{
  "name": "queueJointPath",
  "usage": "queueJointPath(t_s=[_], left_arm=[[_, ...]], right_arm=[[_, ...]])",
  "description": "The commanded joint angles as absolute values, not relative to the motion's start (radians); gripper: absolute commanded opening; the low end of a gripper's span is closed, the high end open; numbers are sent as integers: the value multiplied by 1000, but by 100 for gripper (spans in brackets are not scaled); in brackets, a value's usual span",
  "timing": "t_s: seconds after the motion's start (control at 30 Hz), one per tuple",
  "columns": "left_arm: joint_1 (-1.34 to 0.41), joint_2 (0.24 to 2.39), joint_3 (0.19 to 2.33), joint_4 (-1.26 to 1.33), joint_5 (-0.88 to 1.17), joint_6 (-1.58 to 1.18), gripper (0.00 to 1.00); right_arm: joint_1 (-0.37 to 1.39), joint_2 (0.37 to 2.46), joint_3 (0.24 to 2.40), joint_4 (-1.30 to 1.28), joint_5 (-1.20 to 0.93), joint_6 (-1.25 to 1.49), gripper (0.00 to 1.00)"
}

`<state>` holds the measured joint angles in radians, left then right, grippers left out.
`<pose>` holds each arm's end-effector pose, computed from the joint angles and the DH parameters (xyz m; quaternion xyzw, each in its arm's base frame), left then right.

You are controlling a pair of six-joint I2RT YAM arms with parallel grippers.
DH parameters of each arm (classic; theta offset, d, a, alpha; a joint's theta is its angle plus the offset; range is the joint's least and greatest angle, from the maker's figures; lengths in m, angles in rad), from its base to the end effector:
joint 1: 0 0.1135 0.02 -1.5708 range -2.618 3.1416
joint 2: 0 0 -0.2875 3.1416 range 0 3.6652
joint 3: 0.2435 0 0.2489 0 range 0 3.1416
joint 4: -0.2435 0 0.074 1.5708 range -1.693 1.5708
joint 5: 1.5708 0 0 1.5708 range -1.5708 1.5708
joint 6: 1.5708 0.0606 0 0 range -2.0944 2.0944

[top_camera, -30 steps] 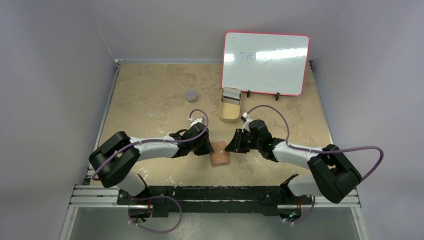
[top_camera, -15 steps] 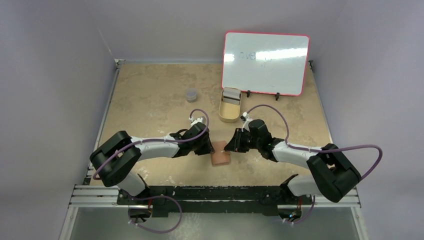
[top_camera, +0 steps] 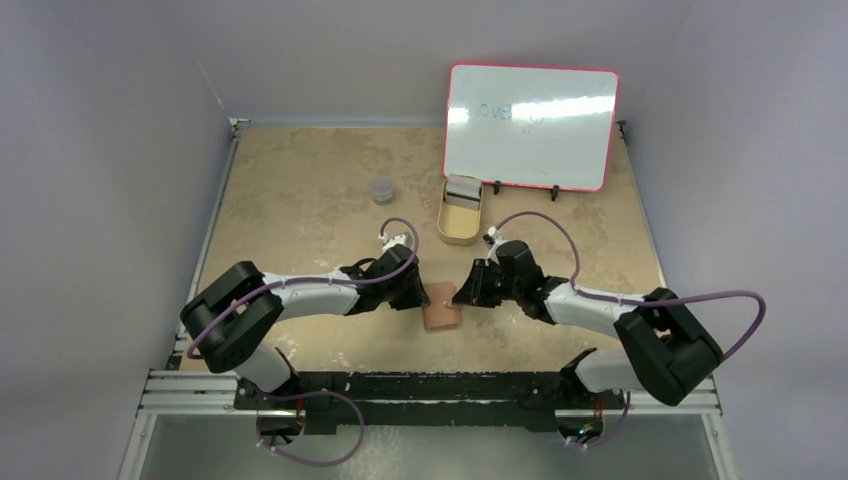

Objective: Put the credit cards into the card holder
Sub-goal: Close the card holder at the center of the board.

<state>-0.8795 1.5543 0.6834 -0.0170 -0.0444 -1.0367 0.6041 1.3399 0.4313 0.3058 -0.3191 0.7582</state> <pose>0.1944 -0.2307 0.1505 -0.0814 0.9385 -0.2618 0.2096 0.2019 0.1624 0.1652 -0.0064 0.8770 0.3985 0.2683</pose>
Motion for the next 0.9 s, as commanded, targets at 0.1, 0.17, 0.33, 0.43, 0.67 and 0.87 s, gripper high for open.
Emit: queueJointPath(t_s=[0.1, 0.17, 0.33, 0.43, 0.67, 0.87], left_arm=[[-882, 1572, 698, -23, -42, -1023, 17], [-882, 1572, 698, -17, -37, -1025, 17], [-882, 1571, 698, -14, -34, -1027, 17], [-882, 1571, 695, -10, -31, -1028, 17], [-882, 1569, 692, -1, -22, -1032, 17], [-882, 1571, 687, 6, -15, -1032, 17]], right_arm=[[617, 1267, 439, 241, -265, 750, 21], [620, 1268, 439, 245, -272, 752, 21], [642, 1275, 431, 262, -267, 773, 21], [656, 1293, 434, 273, -265, 780, 21], [678, 1341, 449, 305, -251, 790, 20], [681, 1362, 454, 316, -229, 788, 20]])
